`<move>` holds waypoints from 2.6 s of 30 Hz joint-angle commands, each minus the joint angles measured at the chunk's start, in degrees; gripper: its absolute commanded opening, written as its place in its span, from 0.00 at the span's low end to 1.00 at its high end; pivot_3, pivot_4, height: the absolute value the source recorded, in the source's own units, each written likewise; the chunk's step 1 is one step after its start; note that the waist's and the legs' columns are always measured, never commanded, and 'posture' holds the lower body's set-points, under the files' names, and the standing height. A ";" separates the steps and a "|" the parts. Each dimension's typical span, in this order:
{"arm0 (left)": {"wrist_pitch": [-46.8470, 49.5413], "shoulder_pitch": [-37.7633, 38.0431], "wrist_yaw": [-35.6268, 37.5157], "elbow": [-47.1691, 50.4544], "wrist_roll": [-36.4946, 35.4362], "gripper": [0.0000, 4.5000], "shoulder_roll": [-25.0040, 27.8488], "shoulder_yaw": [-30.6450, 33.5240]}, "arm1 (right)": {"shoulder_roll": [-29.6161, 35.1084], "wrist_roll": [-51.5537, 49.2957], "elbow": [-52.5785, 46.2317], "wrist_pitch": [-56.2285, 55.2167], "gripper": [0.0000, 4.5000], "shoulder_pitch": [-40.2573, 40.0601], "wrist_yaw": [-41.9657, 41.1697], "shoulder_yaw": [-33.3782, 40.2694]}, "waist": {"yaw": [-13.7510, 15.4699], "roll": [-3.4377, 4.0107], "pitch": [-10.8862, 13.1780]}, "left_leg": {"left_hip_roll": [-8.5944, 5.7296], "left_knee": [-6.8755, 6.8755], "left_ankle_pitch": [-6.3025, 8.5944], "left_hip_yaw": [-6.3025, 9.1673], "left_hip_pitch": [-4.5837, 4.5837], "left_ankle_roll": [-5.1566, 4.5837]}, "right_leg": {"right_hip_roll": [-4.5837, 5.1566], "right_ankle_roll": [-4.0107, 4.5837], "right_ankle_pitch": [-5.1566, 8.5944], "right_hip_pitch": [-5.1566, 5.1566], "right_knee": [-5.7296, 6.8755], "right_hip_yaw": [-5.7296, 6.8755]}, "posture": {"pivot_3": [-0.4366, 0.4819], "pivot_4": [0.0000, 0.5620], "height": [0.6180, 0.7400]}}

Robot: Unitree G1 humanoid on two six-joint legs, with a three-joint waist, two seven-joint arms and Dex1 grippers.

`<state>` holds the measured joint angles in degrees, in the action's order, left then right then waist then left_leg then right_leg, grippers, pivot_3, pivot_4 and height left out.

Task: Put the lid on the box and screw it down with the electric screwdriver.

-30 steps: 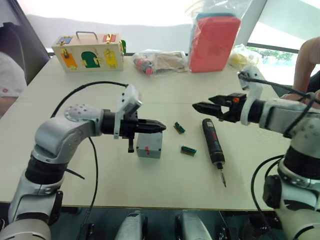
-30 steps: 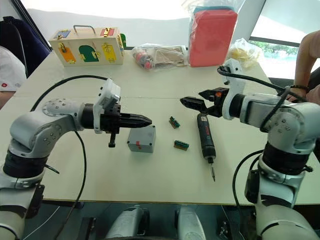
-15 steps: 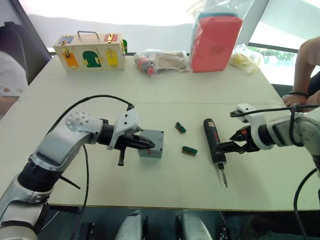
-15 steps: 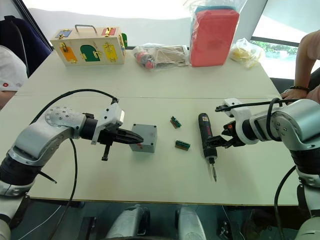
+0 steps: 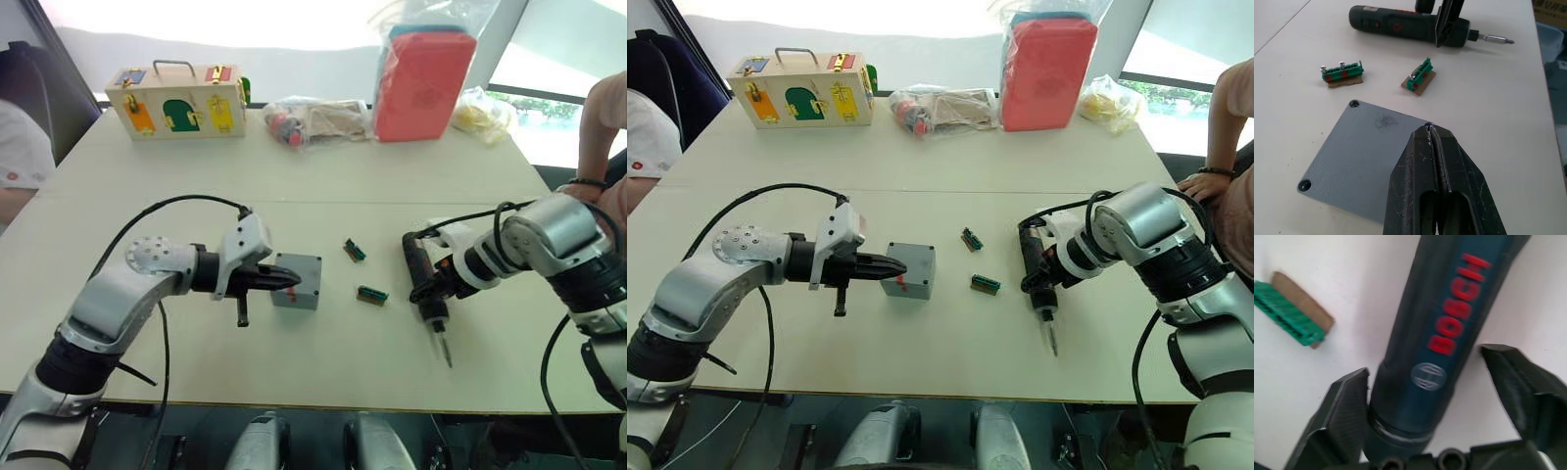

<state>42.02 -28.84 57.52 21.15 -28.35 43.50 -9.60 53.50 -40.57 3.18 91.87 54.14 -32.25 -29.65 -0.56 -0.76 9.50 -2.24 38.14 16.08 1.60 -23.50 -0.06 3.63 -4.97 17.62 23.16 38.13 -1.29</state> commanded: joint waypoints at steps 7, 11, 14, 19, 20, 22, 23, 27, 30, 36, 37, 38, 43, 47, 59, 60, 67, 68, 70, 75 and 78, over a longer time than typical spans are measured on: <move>-0.67 -0.46 -3.30 0.85 -0.86 0.00 -1.73 3.58 | 1.43 3.02 -0.25 0.63 0.41 -4.72 1.71 1.65 | 1.02 -0.11 -0.07 | -0.02 0.00 0.03 0.00 0.00 -0.04 | 0.04 0.00 0.00 -0.04 -0.05 0.01 | 0.48 0.27 0.98; -1.45 -1.59 -2.42 -1.53 -0.62 0.00 -1.39 3.86 | -3.36 8.77 9.73 -1.11 0.41 -0.60 5.67 10.46 | 0.69 -0.36 -0.20 | -0.02 0.06 0.02 0.00 0.15 -0.02 | 0.04 0.06 -0.09 -0.25 -0.11 0.01 | 0.48 0.27 0.98; -1.57 -2.78 -1.59 -3.90 -0.66 0.00 -0.96 4.37 | -5.95 11.22 11.52 -0.96 0.41 1.25 9.43 19.01 | 0.05 -0.29 -0.16 | -0.03 0.08 -0.02 -0.05 0.22 -0.04 | 0.06 0.09 -0.28 -0.36 -0.23 -0.01 | 0.48 0.27 0.98; -1.42 -4.93 -0.43 -9.07 -1.98 0.00 -1.04 6.77 | -13.53 15.72 1.61 -3.43 0.41 0.98 18.02 32.38 | -0.22 -0.18 -0.11 | -0.04 0.01 -0.38 -0.04 -0.75 0.54 | 0.00 0.02 -0.32 0.83 0.06 0.01 | 0.48 0.27 0.98; -1.24 -5.29 -0.14 -9.97 -2.24 0.00 -1.02 7.14 | -16.98 15.99 -1.10 -6.09 0.41 0.92 20.22 36.43 | -0.51 -0.18 -0.11 | -0.02 0.00 -0.44 -0.05 -1.08 0.63 | -0.03 0.02 -0.32 1.27 0.17 0.00 | 0.48 0.27 0.98; -0.92 -6.29 0.71 -12.10 -2.26 0.00 -0.79 7.29 | -24.25 15.09 -6.71 -14.41 0.41 1.04 23.39 44.10 | -1.36 -0.13 -0.09 | 0.00 -0.04 -0.47 -0.07 -1.18 0.67 | -0.13 0.02 -0.32 1.52 0.39 -0.11 | 0.48 0.27 0.98; -0.63 -6.67 1.16 -13.03 -2.28 0.00 -0.58 7.34 | -27.31 14.60 -9.03 -17.89 0.41 0.88 24.50 46.72 | -1.72 -0.13 -0.08 | 0.02 -0.05 -0.48 -0.07 -1.19 0.69 | -0.16 0.01 -0.32 1.54 0.49 -0.11 | 0.48 0.27 0.98; 2.10 -8.22 2.10 -15.33 -3.18 0.00 -0.43 7.43 | -36.68 10.24 -16.06 -27.55 0.41 -1.72 24.78 52.67 | -1.70 -0.11 -0.07 | 0.01 0.04 -0.54 -0.05 -1.18 0.75 | -0.15 0.01 -0.32 1.62 0.95 -0.10 | 0.48 0.27 0.98; 4.40 -7.67 2.36 -13.86 -4.03 0.00 -0.27 7.00 | -44.96 3.54 -20.27 -34.33 0.41 -4.75 23.14 56.37 | -1.39 -0.12 -0.08 | -0.04 0.08 -0.50 0.01 -0.96 0.52 | -0.11 0.01 -0.32 1.37 0.94 -0.07 | 0.48 0.27 0.98; 7.47 -6.08 1.83 -9.10 -5.29 0.00 -0.85 6.05 | -47.78 5.29 -26.52 -46.46 0.41 -13.85 15.80 44.47 | -1.81 -0.10 -0.07 | -0.07 0.06 -0.59 0.00 -0.92 0.67 | -0.11 0.01 -0.32 1.36 0.97 -0.09 | 0.48 0.27 0.98; 7.30 -5.62 1.77 -8.25 -4.81 0.00 -0.79 5.35 | -47.98 6.18 -26.87 -48.47 0.41 -15.30 14.65 41.96 | -1.94 -0.10 -0.07 | -0.07 0.06 -0.59 0.00 -0.92 0.67 | -0.11 0.01 -0.32 1.36 0.98 -0.09 | 0.48 0.27 0.98; 6.79 -5.01 1.69 -7.60 -3.95 0.00 -0.69 4.46 | -48.51 6.95 -27.22 -50.24 0.41 -16.72 13.80 39.55 | -2.07 -0.10 -0.07 | -0.06 0.05 -0.59 0.00 -0.91 0.67 | -0.12 0.01 -0.32 1.37 0.99 -0.09 | 0.48 0.27 0.98; 4.96 -3.05 1.15 -6.81 -1.50 0.00 -0.14 2.67 | -49.40 9.98 -27.26 -56.10 0.41 -20.67 12.58 32.69 | -1.96 -0.10 -0.07 | -0.04 0.03 -0.59 0.02 -0.84 0.68 | -0.17 0.01 -0.32 1.40 0.98 -0.12 | 0.48 0.27 0.98; 3.04 -2.15 0.56 -7.72 1.20 0.00 -0.58 0.66 | -49.32 11.41 -26.37 -59.17 0.41 -22.99 11.43 29.45 | -1.51 -0.10 -0.07 | -0.06 0.06 -0.59 0.04 -0.86 0.68 | -0.14 0.01 -0.32 1.39 0.97 -0.10 | 0.48 0.27 0.98; -1.77 -1.31 1.42 -12.73 5.54 0.00 -1.94 -1.63 | -47.73 16.97 -21.43 -66.31 0.41 -25.97 10.06 25.99 | -1.74 -0.10 -0.07 | -0.06 0.07 -0.61 0.04 -0.84 0.72 | -0.15 0.01 -0.32 1.38 0.98 -0.10 | 0.48 0.27 0.98; -2.06 -1.21 1.48 -12.98 5.67 0.00 -2.03 -1.67 | -47.84 17.18 -20.97 -66.74 0.41 -26.02 10.00 25.94 | -1.75 -0.10 -0.07 | -0.07 0.07 -0.61 0.04 -0.84 0.72 | -0.15 0.01 -0.32 1.39 0.98 -0.10 | 0.48 0.27 0.98; -2.26 -0.85 1.41 -13.37 6.18 0.00 -2.42 -1.74 | -48.72 17.94 -20.04 -67.96 0.41 -26.45 10.13 25.07 | -1.67 -0.10 -0.08 | -0.07 0.08 -0.62 0.04 -0.83 0.72 | -0.14 0.01 -0.32 1.37 0.99 -0.10 | 0.48 0.27 0.98; -2.19 -0.70 1.42 -13.24 6.17 0.00 -2.40 -1.69 | -48.75 18.15 -19.97 -68.01 0.41 -26.58 10.17 24.88 | -1.68 -0.10 -0.08 | -0.07 0.08 -0.61 0.04 -0.83 0.72 | -0.15 0.01 -0.32 1.37 0.99 -0.10 | 0.48 0.27 0.98; -2.06 -0.54 1.37 -13.04 6.25 0.00 -2.41 -1.70 | -48.58 18.58 -19.68 -68.21 0.41 -27.01 10.09 24.50 | -1.70 -0.10 -0.08 | -0.07 0.08 -0.61 0.04 -0.82 0.72 | -0.15 0.01 -0.32 1.37 1.00 -0.10 | 0.48 0.27 0.98; -2.04 -0.47 1.20 -12.85 6.47 0.00 -2.43 -1.84 | -47.02 21.36 -18.51 -71.21 0.41 -30.49 8.27 22.23 | -1.70 -0.10 -0.13 | -0.07 0.06 -0.59 0.03 -0.66 0.67 | -0.15 0.01 -0.32 1.22 0.99 -0.10 | 0.48 0.27 0.98; -1.96 -0.37 0.92 -12.63 6.56 0.00 -2.74 -2.09 | -46.65 21.88 -18.40 -71.62 0.41 -32.82 7.82 21.24 | -1.68 -0.10 -0.15 | -0.07 0.05 -0.49 0.03 -0.44 0.50 | -0.15 0.01 -0.32 1.01 0.98 -0.10 | 0.48 0.27 0.98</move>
<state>39.47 -29.90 58.59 8.13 -22.99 40.71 -10.44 6.22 -19.69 -15.23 19.96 22.73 -23.72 -6.73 -2.24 -0.86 9.35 -2.30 38.17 15.60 1.63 -23.81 0.43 3.48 -4.95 17.30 24.05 39.12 -1.39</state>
